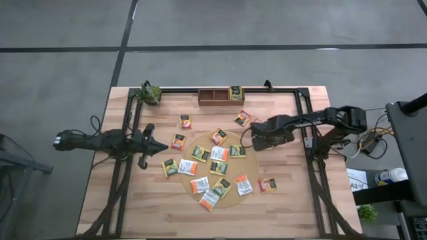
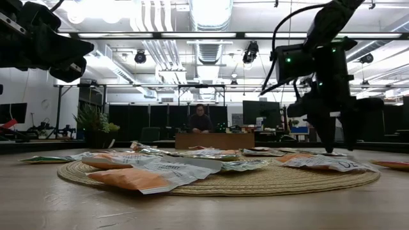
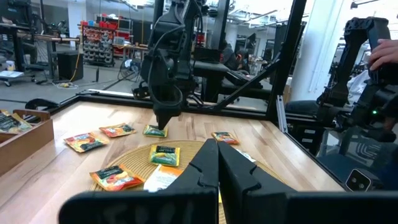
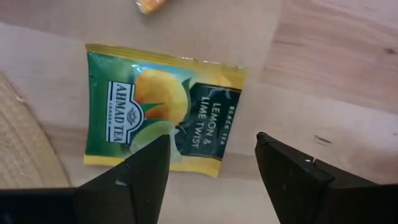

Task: Pick & Place Tea
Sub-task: Put the yellow tea bag into the right section of the wooden organizer

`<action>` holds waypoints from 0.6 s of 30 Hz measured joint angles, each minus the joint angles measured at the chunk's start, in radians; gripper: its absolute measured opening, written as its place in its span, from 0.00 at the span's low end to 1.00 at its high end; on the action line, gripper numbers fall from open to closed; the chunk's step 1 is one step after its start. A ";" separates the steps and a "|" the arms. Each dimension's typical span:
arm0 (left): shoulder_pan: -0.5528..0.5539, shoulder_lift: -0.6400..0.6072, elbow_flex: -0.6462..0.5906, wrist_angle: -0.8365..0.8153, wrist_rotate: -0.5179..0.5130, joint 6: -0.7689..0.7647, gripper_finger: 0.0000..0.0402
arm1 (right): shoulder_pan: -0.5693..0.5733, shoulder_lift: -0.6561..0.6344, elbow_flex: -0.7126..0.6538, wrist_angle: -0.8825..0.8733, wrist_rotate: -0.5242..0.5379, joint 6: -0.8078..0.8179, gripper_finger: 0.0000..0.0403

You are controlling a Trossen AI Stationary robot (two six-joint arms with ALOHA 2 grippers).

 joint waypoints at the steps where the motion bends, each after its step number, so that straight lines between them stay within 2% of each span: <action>1: 0.000 0.000 0.000 0.000 0.000 0.000 0.00 | -0.002 0.000 0.000 0.010 0.000 0.000 0.57; 13: 0.000 0.000 0.000 0.000 0.000 0.000 0.00 | -0.028 0.044 0.004 0.077 0.002 0.001 0.53; 18: 0.000 0.000 0.000 0.000 0.000 0.000 0.00 | -0.028 0.060 0.006 0.102 -0.001 0.000 0.48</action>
